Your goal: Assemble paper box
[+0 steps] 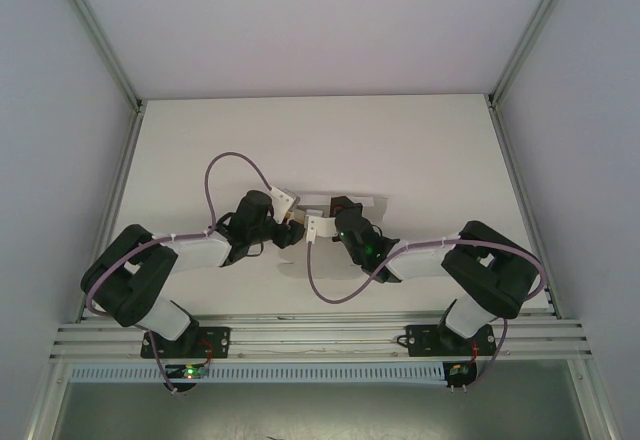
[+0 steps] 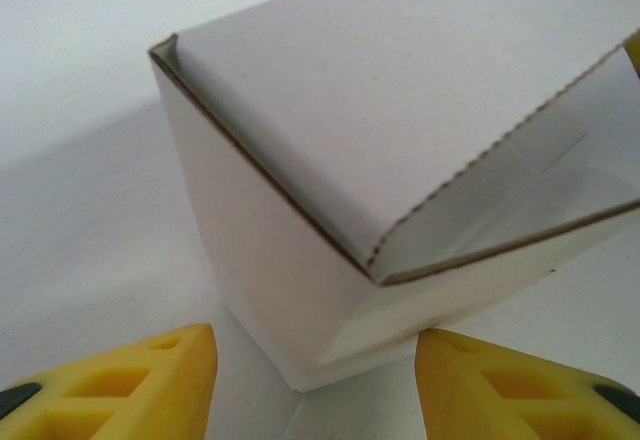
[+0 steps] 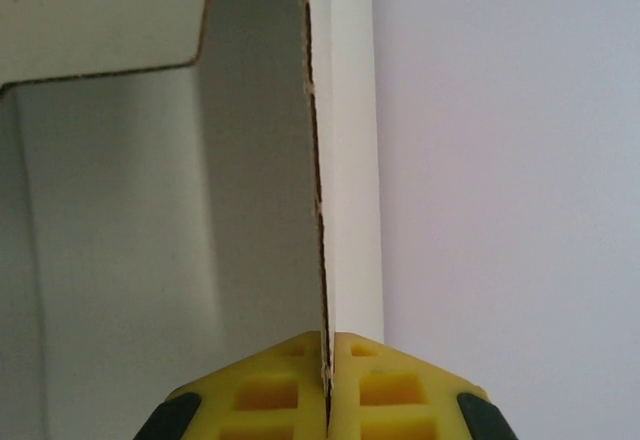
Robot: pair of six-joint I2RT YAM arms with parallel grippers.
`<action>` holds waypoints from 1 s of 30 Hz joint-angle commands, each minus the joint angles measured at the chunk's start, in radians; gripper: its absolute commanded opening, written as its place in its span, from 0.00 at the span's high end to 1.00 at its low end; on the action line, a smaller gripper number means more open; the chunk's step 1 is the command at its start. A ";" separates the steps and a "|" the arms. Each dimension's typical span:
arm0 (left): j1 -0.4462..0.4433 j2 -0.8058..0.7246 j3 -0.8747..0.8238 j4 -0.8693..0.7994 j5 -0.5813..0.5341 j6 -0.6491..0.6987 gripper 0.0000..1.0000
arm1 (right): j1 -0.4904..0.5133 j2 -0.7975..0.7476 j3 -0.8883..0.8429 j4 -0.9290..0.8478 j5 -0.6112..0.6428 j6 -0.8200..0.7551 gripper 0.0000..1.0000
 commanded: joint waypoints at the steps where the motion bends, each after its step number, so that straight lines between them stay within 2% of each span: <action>1: -0.009 0.002 0.005 0.164 -0.089 0.036 0.45 | 0.026 0.032 -0.013 -0.152 -0.105 0.057 1.00; 3: -0.009 0.009 0.010 0.170 -0.080 0.039 0.40 | 0.026 0.028 -0.012 -0.165 -0.112 0.060 1.00; 8: -0.009 0.048 0.053 0.169 -0.016 0.040 0.38 | 0.027 0.031 0.001 -0.202 -0.130 0.072 1.00; 11: -0.009 0.072 0.069 0.180 0.016 0.034 0.31 | 0.026 0.037 0.003 -0.211 -0.134 0.074 1.00; 13: -0.008 0.079 0.071 0.186 0.052 0.033 0.30 | 0.027 0.040 0.004 -0.211 -0.131 0.075 1.00; 18: -0.007 0.090 0.082 0.188 0.049 0.028 0.33 | 0.027 0.040 0.003 -0.212 -0.134 0.079 1.00; 23: -0.008 0.098 0.108 0.160 0.012 0.017 0.52 | 0.027 0.040 0.008 -0.231 -0.134 0.084 1.00; 24: -0.009 0.100 0.114 0.147 -0.009 0.016 0.53 | 0.026 0.039 0.008 -0.232 -0.134 0.084 1.00; 30: -0.019 0.139 0.130 0.136 -0.291 -0.043 0.70 | 0.026 0.027 0.007 -0.243 -0.156 0.096 1.00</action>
